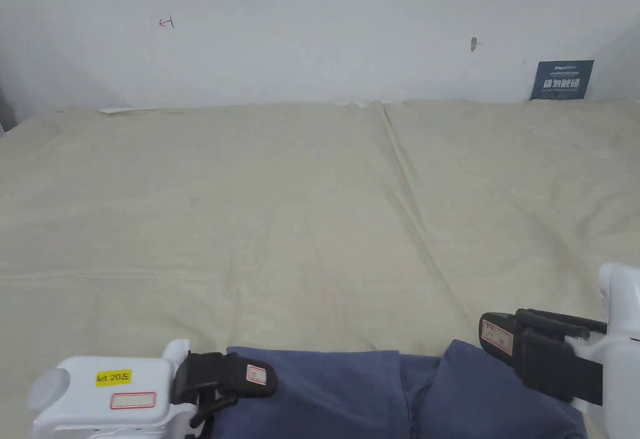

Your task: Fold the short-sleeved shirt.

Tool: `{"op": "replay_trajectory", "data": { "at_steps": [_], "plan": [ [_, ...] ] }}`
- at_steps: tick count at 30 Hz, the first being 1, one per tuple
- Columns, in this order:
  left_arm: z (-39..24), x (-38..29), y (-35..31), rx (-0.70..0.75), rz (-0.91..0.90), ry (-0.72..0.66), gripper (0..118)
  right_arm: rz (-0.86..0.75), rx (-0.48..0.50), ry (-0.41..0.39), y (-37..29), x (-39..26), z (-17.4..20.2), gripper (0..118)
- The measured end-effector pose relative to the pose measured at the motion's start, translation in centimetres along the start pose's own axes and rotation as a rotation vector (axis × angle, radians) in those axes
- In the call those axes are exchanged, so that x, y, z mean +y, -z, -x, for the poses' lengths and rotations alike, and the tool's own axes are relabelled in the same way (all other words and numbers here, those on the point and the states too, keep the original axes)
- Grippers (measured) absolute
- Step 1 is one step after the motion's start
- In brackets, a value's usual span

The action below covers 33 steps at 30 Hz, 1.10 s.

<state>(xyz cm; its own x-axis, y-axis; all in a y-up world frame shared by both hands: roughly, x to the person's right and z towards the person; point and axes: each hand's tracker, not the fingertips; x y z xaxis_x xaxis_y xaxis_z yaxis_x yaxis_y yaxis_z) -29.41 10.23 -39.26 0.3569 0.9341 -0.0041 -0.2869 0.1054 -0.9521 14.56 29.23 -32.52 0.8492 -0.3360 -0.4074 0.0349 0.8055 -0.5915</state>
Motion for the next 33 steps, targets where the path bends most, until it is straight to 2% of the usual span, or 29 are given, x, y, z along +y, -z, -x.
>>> {"op": "replay_trajectory", "data": {
  "at_steps": [2, 4, 5, 6, 7, 8, 10, 12, 15, 20, 22, 25, 29, 30, 33],
  "plan": [
    [-0.3, 0.9, -0.2, 0.023, 0.003, 0.079, 118, -0.001, -0.002, 0.000, 0.0, 0.1, -0.1, 0],
    [-0.2, 0.7, -0.6, 0.042, -0.001, 0.052, 116, -0.002, -0.003, 0.004, 0.0, 0.1, -0.2, 0],
    [-0.6, 0.9, -0.8, 0.051, -0.008, 0.051, 108, -0.001, -0.004, 0.005, 0.1, 0.1, -0.3, 0],
    [-0.8, 0.8, -1.2, 0.103, -0.019, 0.066, 73, 0.000, -0.004, 0.005, 0.1, 0.1, -0.3, 0],
    [-1.1, 0.6, -1.7, 0.157, -0.034, 0.094, 24, 0.002, -0.005, 0.006, 0.1, 0.1, -0.4, 0],
    [-1.4, 0.5, -2.1, 0.261, -0.062, 0.135, 15, 0.002, -0.007, 0.006, 0.2, 0.0, -0.5, 0],
    [-1.5, 0.6, -1.9, 0.415, -0.065, 0.174, 15, 0.006, -0.006, 0.011, 0.3, -0.1, -0.6, 0],
    [-2.0, 0.5, -1.7, 0.385, -0.045, 0.178, 15, 0.008, -0.005, 0.017, 0.5, -0.2, -0.6, 0],
    [-4.8, 0.2, -0.8, 0.506, -0.057, 0.239, 15, 0.007, 0.001, 0.022, 0.6, -0.2, -0.5, 0],
    [-8.6, -0.3, -3.9, 0.584, -0.080, 0.292, 15, -0.004, 0.008, 0.008, 0.6, -0.2, -0.4, 0],
    [-10.2, -0.2, -6.0, 0.704, -0.153, 0.359, 15, -0.004, 0.006, 0.006, 0.7, -0.2, -0.6, 0],
    [-11.8, -0.3, -9.0, 0.793, -0.226, 0.331, 15, -0.007, 0.008, 0.013, 0.5, -0.2, -0.9, 0],
    [-12.3, 0.0, -8.7, 1.212, -0.229, 0.355, 15, -0.018, 0.000, 0.012, 0.0, -0.3, -1.3, 0],
    [-12.0, 0.2, -7.8, 1.261, -0.199, 0.384, 15, -0.019, -0.004, 0.015, 0.0, -0.3, -1.3, 0],
    [-12.8, -0.3, -4.1, 1.234, -0.149, 0.448, 15, -0.031, 0.007, 0.050, 0.0, -0.4, -1.5, 0]
  ]
}}
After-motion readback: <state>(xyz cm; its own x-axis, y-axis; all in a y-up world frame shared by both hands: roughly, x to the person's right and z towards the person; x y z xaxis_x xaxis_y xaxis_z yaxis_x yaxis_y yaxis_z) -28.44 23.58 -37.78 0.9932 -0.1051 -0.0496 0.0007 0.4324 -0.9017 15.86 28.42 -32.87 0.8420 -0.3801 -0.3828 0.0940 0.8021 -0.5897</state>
